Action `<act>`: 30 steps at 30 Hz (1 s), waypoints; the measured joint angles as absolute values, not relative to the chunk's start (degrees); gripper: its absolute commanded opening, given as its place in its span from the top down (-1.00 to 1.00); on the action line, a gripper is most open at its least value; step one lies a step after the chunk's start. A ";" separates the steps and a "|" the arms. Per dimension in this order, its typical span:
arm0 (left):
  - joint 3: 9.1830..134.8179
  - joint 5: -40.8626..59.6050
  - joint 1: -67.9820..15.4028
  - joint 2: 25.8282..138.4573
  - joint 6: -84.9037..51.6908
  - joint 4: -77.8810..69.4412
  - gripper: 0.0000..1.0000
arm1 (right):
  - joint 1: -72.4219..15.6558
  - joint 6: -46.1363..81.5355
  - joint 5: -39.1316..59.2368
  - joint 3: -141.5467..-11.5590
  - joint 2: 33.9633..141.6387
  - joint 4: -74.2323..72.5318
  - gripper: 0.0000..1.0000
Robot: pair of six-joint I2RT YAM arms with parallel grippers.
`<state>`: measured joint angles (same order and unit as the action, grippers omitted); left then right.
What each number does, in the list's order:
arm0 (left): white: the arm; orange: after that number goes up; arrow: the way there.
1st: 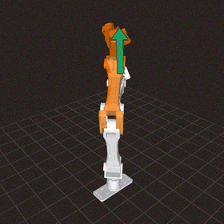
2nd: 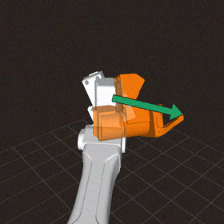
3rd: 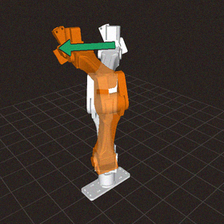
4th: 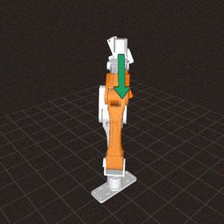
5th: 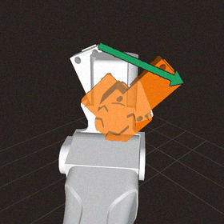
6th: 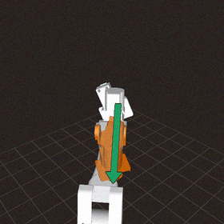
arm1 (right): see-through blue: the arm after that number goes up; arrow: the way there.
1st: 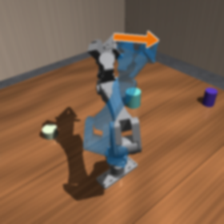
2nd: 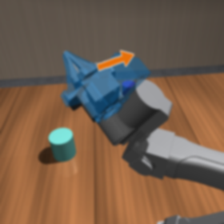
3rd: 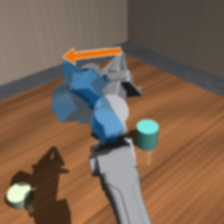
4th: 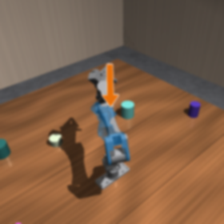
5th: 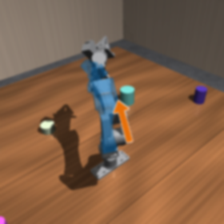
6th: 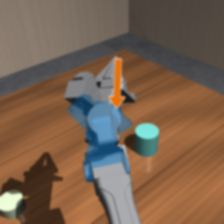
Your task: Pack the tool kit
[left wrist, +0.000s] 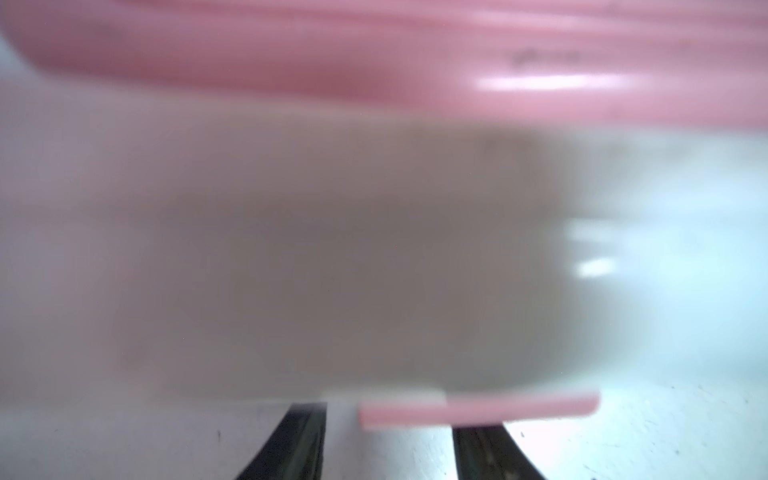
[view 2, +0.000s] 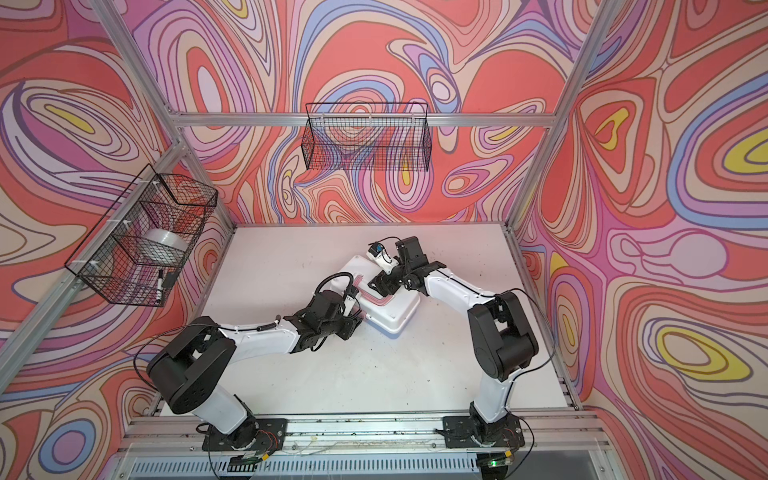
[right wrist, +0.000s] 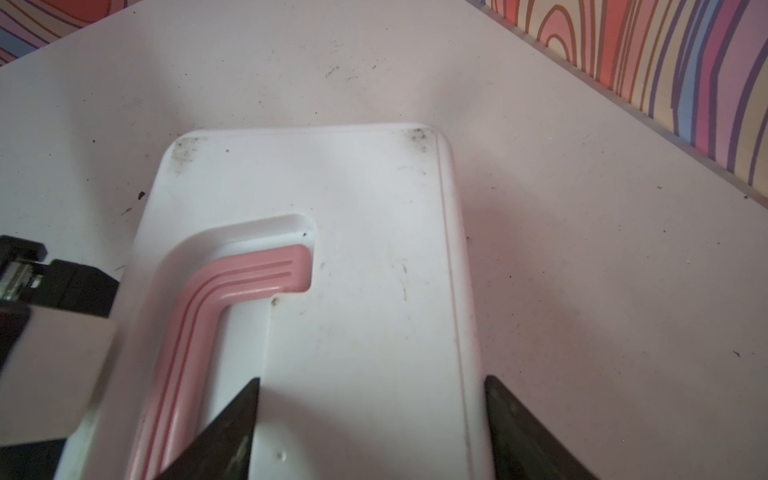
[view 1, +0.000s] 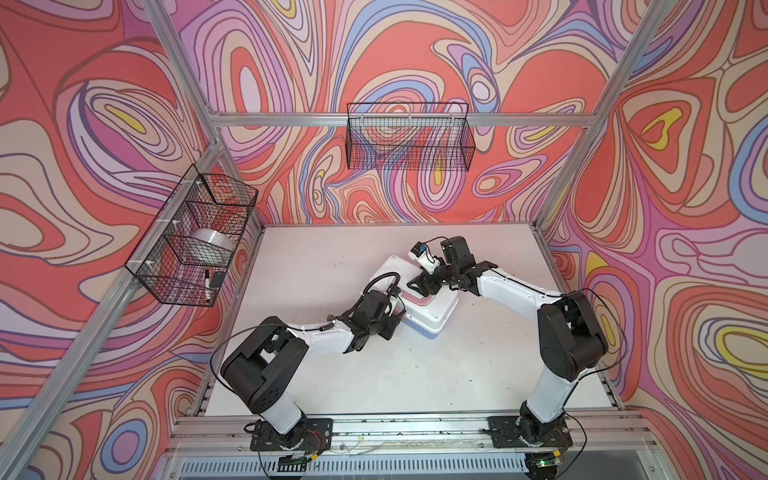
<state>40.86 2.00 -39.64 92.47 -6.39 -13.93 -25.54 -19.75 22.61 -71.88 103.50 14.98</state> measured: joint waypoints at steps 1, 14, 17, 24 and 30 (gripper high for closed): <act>40.69 1.85 -39.66 92.16 -6.59 -13.96 -0.07 | -25.56 -19.59 22.50 -72.10 103.50 15.18 -0.49; 39.62 -0.80 -39.64 88.14 -8.58 -13.30 -0.40 | -26.33 -17.17 19.29 -76.66 104.27 21.15 -0.63; 39.62 -1.41 -39.64 87.74 -9.15 -13.52 -0.49 | -26.44 -15.99 17.93 -77.76 104.51 22.52 -0.67; 39.31 -3.92 -39.64 84.38 -10.61 -15.38 -0.70 | -26.76 -11.66 15.20 -78.96 104.47 25.10 -0.73; 38.98 -6.39 -39.59 81.76 -11.62 -18.02 -0.80 | -26.02 -8.80 13.96 -76.51 100.55 27.31 -0.83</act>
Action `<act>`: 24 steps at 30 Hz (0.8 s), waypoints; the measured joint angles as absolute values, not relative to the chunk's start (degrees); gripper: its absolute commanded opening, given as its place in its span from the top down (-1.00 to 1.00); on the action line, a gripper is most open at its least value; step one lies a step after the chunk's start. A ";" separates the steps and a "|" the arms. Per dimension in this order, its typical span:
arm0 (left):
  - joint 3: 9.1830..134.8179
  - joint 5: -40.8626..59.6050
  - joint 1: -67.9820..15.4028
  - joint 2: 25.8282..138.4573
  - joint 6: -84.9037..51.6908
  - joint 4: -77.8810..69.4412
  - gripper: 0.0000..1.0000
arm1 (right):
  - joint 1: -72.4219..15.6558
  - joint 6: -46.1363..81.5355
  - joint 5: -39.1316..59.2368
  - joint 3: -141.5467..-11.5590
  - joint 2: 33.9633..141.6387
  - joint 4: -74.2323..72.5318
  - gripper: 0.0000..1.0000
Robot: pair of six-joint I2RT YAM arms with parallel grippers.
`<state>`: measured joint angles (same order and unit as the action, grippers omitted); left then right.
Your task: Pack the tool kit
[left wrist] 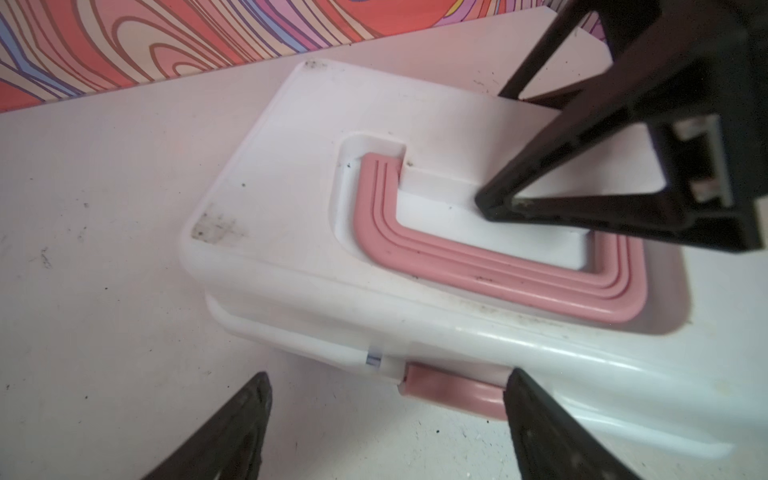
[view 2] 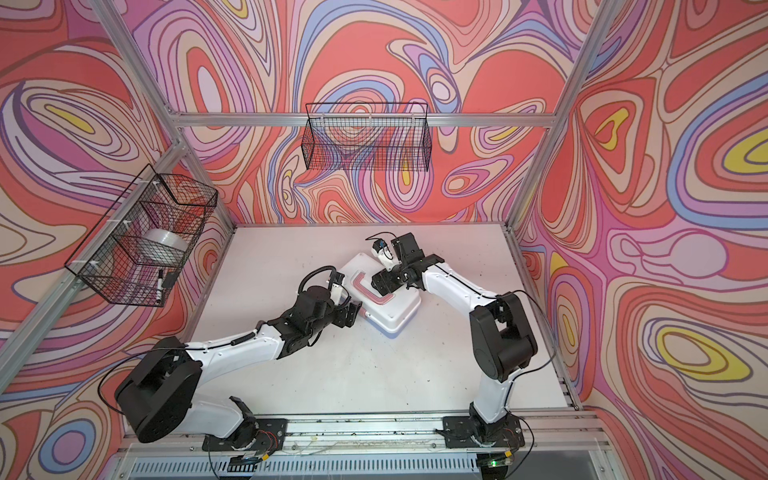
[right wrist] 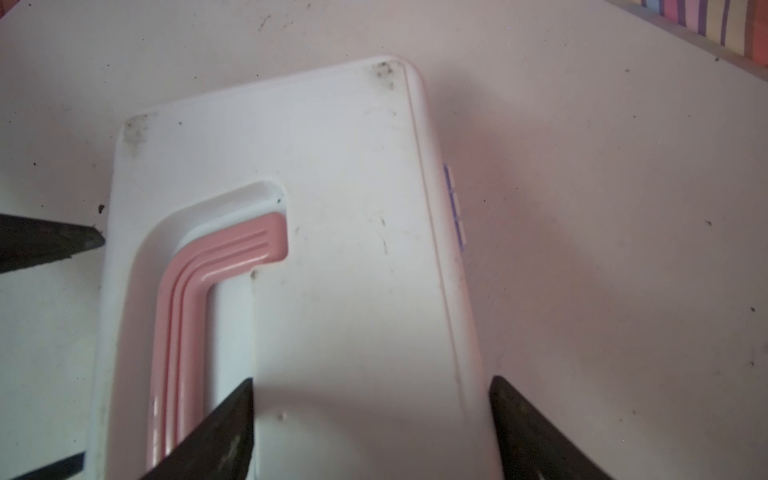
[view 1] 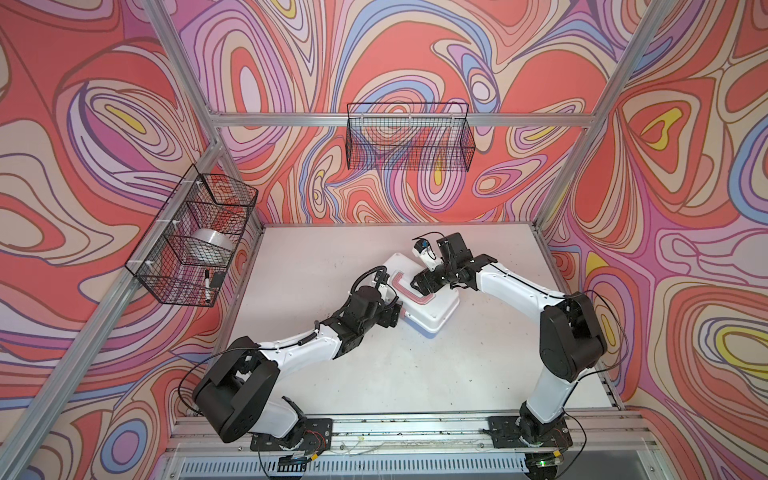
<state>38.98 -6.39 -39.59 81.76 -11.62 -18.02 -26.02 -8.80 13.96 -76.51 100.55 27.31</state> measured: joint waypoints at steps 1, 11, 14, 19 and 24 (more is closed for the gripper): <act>38.94 -6.70 -39.57 81.58 -11.68 -18.06 -0.80 | -25.78 -8.40 13.87 -76.01 99.48 27.55 -0.84; 38.81 -10.98 -39.35 78.50 -12.69 -17.52 -0.94 | -19.51 -5.02 13.17 -70.04 84.64 23.16 -0.96; 38.37 -12.56 -39.35 76.29 -13.19 -17.30 -1.00 | -17.34 -4.27 12.84 -66.24 81.25 20.12 -0.96; 36.53 -15.55 -39.27 72.49 -14.00 -16.45 -1.00 | -13.96 -2.55 9.34 -57.06 75.77 13.08 -0.96; 34.26 -18.09 -38.15 69.06 -15.07 -15.57 -1.00 | -12.10 -0.84 1.93 -45.06 70.85 0.71 -0.96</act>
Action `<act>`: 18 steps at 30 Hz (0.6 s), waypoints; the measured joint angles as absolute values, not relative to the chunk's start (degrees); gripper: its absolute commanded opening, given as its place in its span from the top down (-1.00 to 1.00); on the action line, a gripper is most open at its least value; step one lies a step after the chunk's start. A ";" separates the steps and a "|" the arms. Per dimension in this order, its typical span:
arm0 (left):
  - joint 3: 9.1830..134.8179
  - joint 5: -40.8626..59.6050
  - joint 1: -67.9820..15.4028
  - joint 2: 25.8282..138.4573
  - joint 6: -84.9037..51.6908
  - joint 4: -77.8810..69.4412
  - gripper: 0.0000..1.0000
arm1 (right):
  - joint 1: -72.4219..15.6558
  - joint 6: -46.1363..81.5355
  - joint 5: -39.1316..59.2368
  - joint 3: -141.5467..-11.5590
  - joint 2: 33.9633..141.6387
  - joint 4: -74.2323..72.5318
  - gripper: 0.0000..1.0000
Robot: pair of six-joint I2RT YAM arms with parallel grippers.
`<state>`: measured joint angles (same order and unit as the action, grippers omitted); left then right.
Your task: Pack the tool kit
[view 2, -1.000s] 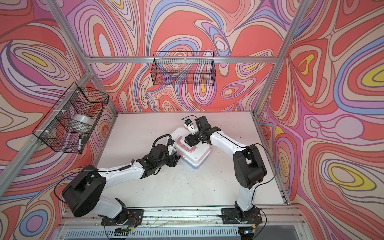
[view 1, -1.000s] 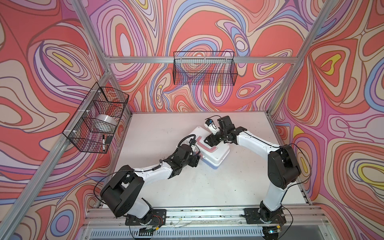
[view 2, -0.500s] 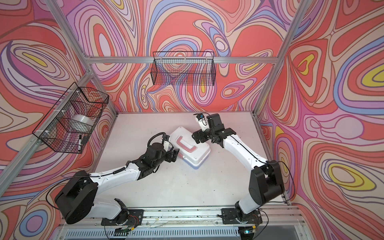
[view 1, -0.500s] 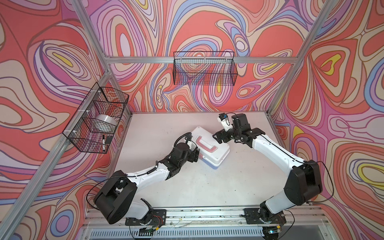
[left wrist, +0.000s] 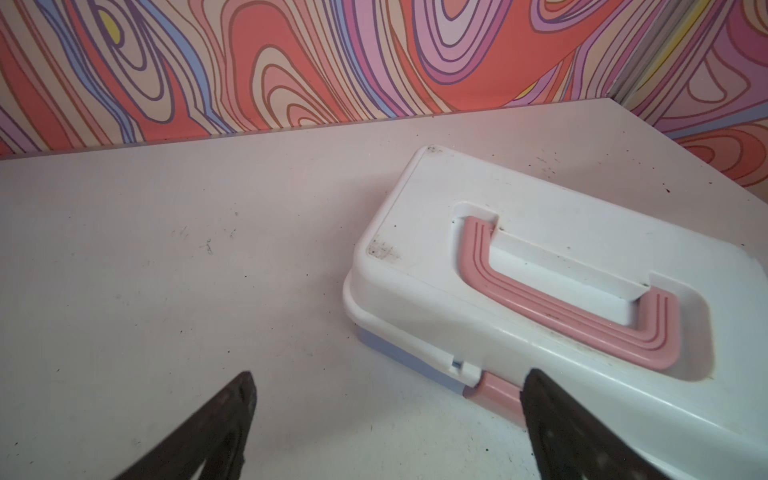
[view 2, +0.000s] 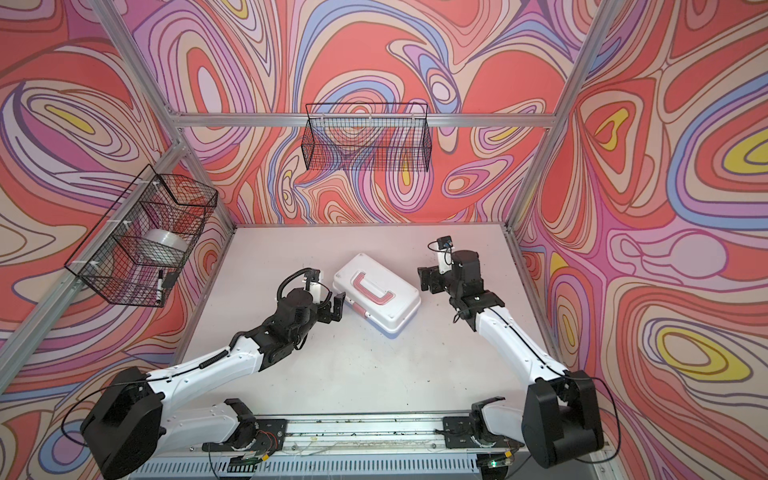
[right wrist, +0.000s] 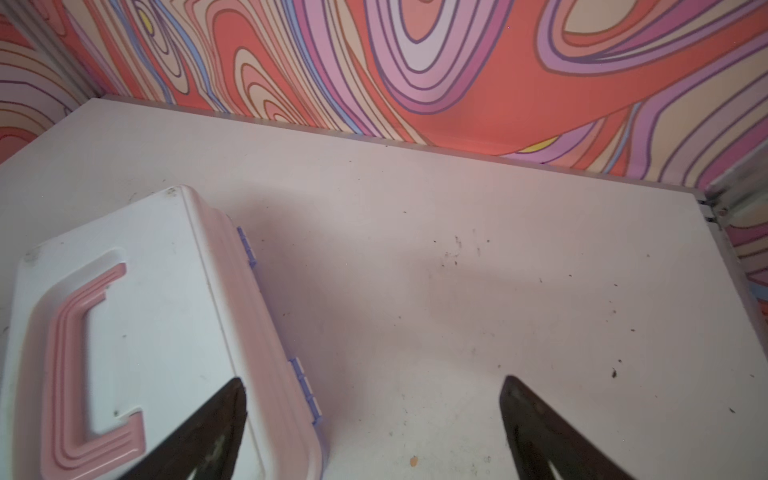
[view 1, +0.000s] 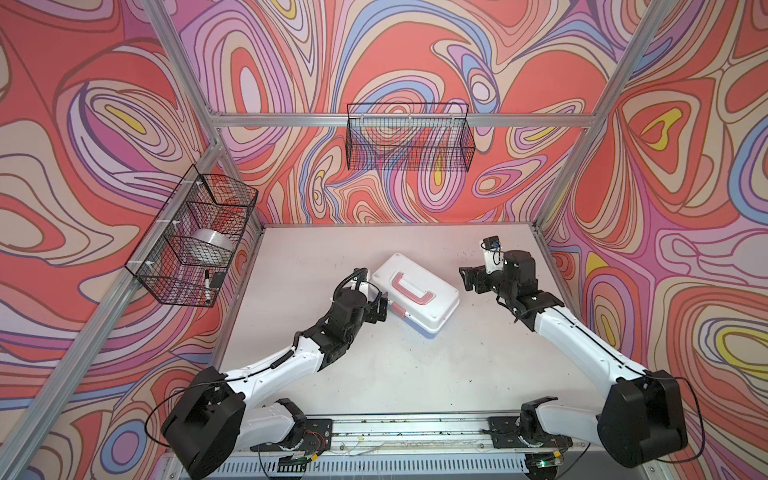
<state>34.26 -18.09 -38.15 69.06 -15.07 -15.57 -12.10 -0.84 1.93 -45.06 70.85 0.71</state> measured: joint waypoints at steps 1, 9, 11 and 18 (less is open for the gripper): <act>33.87 -18.52 -37.80 68.36 -15.31 -15.27 -1.00 | -11.97 -0.51 0.16 -42.44 70.26 -2.28 -0.97; 30.81 -21.71 -37.01 64.05 -16.71 -13.41 -1.00 | -11.62 -1.89 -12.25 -26.81 75.02 -27.70 -0.97; 29.56 -22.33 -37.01 62.74 -16.78 -13.41 -1.00 | -11.05 -2.55 -14.13 -25.08 78.67 -33.54 -0.97; 26.76 -25.96 -36.47 58.37 -16.88 -10.11 -1.00 | -8.45 -3.36 -16.93 -23.94 93.47 -51.20 -0.97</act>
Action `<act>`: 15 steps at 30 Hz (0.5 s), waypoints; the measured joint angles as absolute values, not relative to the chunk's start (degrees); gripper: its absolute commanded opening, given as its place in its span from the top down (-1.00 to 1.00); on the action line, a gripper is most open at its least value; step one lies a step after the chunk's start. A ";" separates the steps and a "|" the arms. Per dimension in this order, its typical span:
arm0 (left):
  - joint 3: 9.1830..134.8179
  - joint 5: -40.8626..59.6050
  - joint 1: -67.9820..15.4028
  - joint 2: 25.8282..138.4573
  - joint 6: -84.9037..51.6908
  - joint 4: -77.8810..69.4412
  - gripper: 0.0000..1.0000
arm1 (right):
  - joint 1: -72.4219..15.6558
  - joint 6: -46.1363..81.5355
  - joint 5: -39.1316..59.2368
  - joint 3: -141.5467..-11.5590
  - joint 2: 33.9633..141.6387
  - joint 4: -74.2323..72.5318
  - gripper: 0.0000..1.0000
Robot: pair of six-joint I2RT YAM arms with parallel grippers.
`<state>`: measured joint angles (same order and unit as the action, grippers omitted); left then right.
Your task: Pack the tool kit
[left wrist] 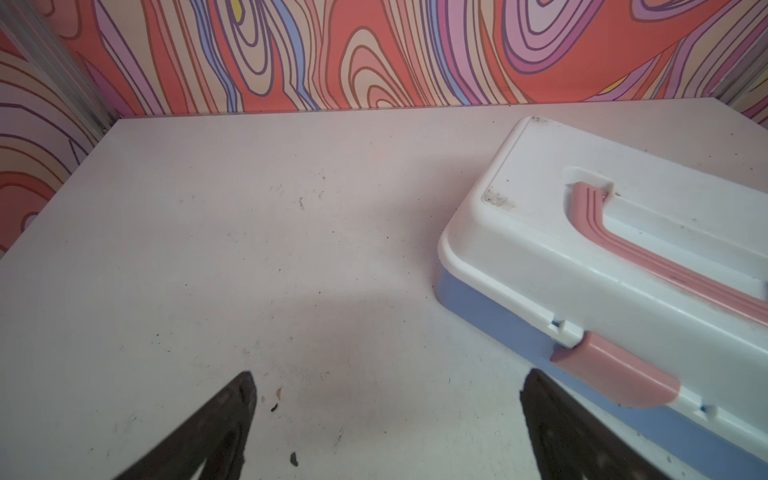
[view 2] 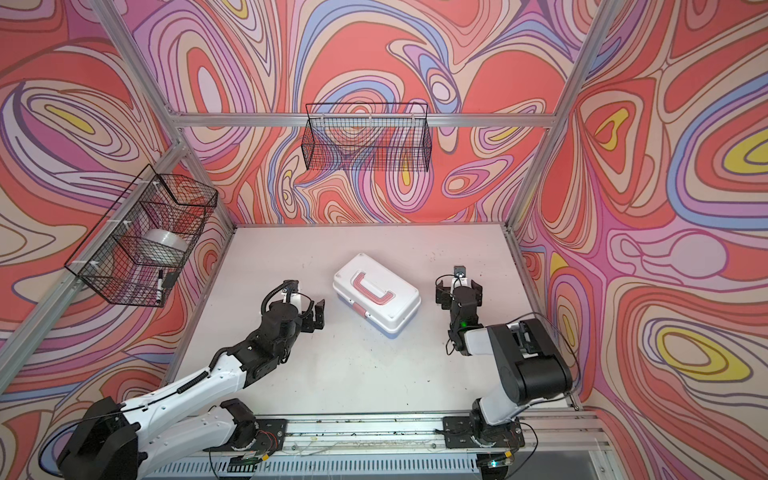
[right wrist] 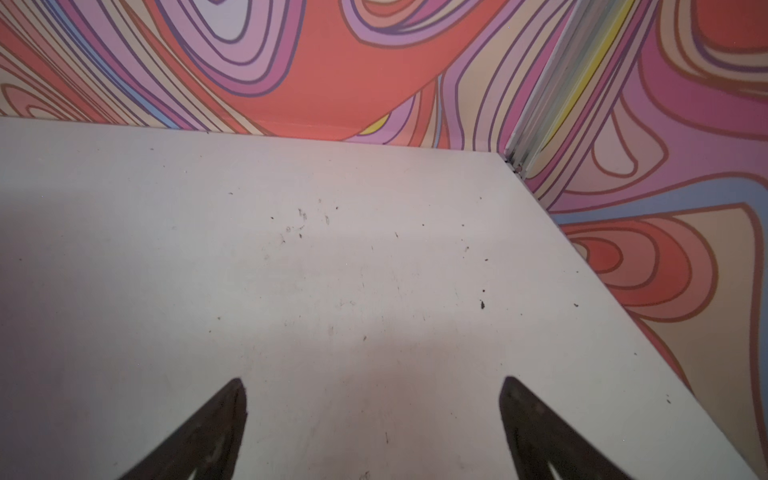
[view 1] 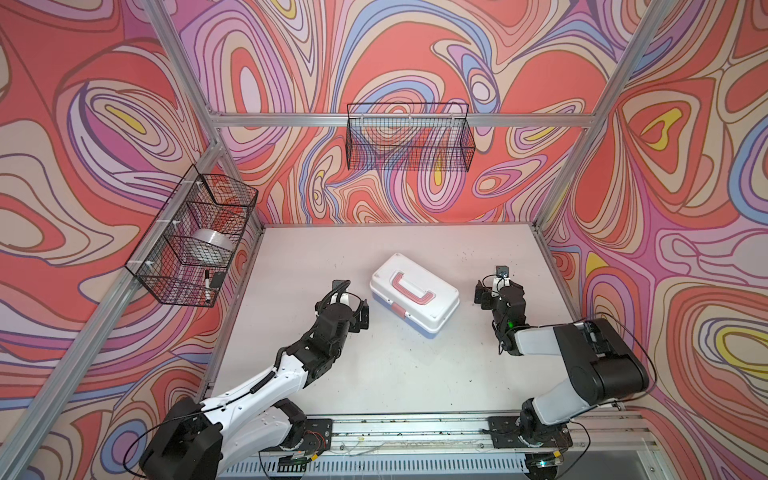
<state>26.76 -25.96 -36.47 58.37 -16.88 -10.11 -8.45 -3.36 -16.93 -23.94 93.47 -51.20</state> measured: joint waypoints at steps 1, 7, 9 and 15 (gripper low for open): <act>26.76 -27.00 -36.42 57.56 -17.10 -9.43 -1.00 | -7.99 -3.09 -16.64 -23.86 94.59 -51.96 -0.97; 26.76 -36.03 -35.48 52.47 -18.50 -4.10 -1.00 | -3.84 -1.04 -13.98 -24.05 97.69 -56.99 -0.97; 26.74 -39.92 -35.07 50.76 -18.94 -2.26 -1.00 | -3.03 -0.38 -12.88 -24.95 97.91 -56.53 -0.97; 25.56 -47.68 -29.78 49.63 -15.53 -4.21 -1.00 | -2.66 0.45 -11.49 -25.52 97.93 -56.58 -0.97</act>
<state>25.56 -47.68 -29.78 49.63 -15.53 -4.21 -2.66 0.45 -11.49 -25.52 97.93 -56.58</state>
